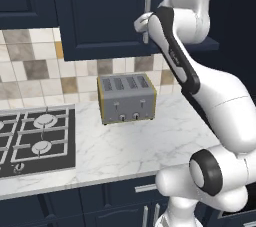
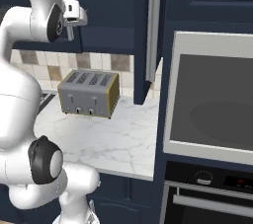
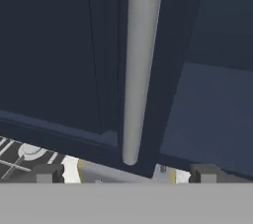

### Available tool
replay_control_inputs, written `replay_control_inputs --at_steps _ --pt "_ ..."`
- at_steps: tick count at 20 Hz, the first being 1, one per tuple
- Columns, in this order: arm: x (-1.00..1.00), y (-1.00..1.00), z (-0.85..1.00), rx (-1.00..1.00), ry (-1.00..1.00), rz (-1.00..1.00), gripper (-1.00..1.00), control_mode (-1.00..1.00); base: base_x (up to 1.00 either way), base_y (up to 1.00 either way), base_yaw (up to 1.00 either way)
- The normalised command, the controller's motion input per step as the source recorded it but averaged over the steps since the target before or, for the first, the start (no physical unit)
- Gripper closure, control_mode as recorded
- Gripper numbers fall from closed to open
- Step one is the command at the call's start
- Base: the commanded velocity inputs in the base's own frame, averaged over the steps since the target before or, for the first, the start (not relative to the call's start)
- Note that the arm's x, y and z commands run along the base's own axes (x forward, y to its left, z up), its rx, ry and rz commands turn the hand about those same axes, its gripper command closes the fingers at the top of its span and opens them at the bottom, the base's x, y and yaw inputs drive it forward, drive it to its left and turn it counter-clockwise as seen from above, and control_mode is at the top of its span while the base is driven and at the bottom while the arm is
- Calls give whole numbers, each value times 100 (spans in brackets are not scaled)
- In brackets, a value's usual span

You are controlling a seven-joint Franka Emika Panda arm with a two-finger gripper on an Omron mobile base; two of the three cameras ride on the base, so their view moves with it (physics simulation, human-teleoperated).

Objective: Open the cabinet, pick the kettle from the cabinet, and place it in the sink.

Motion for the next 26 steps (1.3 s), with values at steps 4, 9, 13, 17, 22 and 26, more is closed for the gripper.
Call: replay_control_inputs --at_steps 4,9,13,17,22,26 --pt "56 15 0 0 3 0 -100 -100 0 0 0" --pt "45 4 -8 0 4 0 -100 -100 0 0 0" --pt "42 5 -9 0 3 0 -100 -100 0 0 0" --pt "41 12 -10 0 0 -1 -100 -100 0 0 0" --pt "35 22 -10 0 0 -6 100 -100 0 0 0" --pt "33 24 -10 0 0 -11 100 -100 0 0 0"
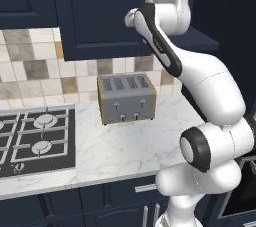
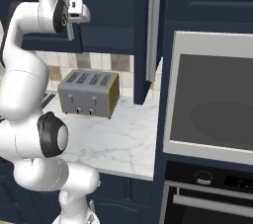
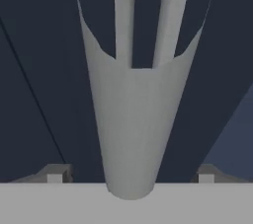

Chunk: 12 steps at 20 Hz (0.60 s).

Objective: Open the cabinet, pick the kettle from the cabinet, and place it in the sink.

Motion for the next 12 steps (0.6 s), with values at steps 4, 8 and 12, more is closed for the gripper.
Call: replay_control_inputs --at_steps 4,8,12 --pt "19 35 -10 0 0 -12 100 -100 0 0 0" --pt "11 42 -8 0 0 -13 100 -100 0 0 0" --pt "10 41 -4 0 -1 -11 100 -100 0 0 0"
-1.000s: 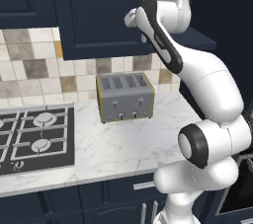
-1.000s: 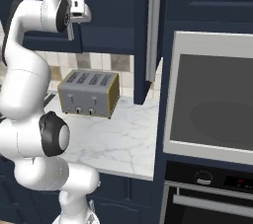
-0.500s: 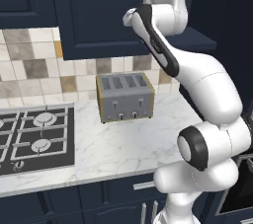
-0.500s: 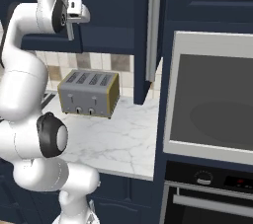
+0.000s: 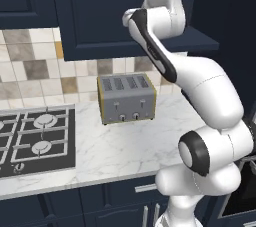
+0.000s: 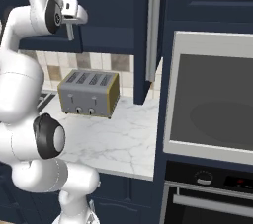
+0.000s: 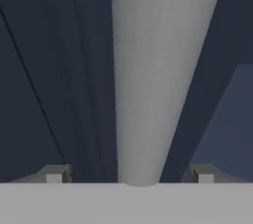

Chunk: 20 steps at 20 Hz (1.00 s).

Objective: Open the cabinet, pick the kettle from the cabinet, and place it in the sink.

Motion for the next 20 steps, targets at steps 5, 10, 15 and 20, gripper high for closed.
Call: replay_control_inputs --at_steps 5,10,15,20 --pt "3 39 0 0 0 -8 100 -100 0 0 0" --pt "-4 42 0 0 0 -7 100 -100 0 0 0" --pt "-8 44 0 0 0 -6 100 -100 0 0 0" --pt "-11 44 0 0 0 -5 100 -100 0 0 0"
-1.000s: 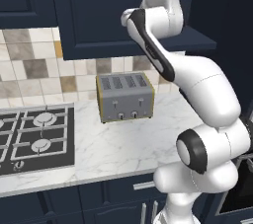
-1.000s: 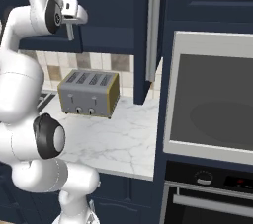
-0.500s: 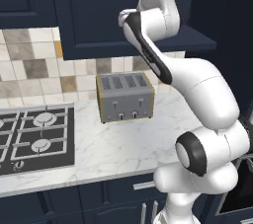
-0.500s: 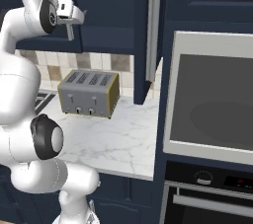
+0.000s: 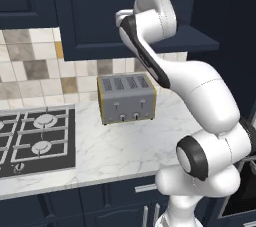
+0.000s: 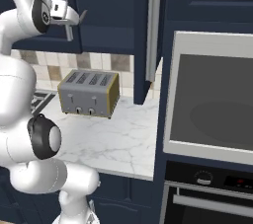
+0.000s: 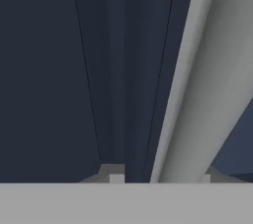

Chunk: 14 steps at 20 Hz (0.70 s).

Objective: Open the cabinet, pick the kettle from the cabinet, and place it in the sink.

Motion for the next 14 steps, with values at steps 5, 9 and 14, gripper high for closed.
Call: replay_control_inputs --at_steps 5,9,14 --pt "-27 44 0 0 0 -1 100 -100 0 0 0" --pt "-38 46 0 0 0 0 100 -100 0 0 0" --pt "-39 46 0 0 0 0 100 -100 0 0 0"
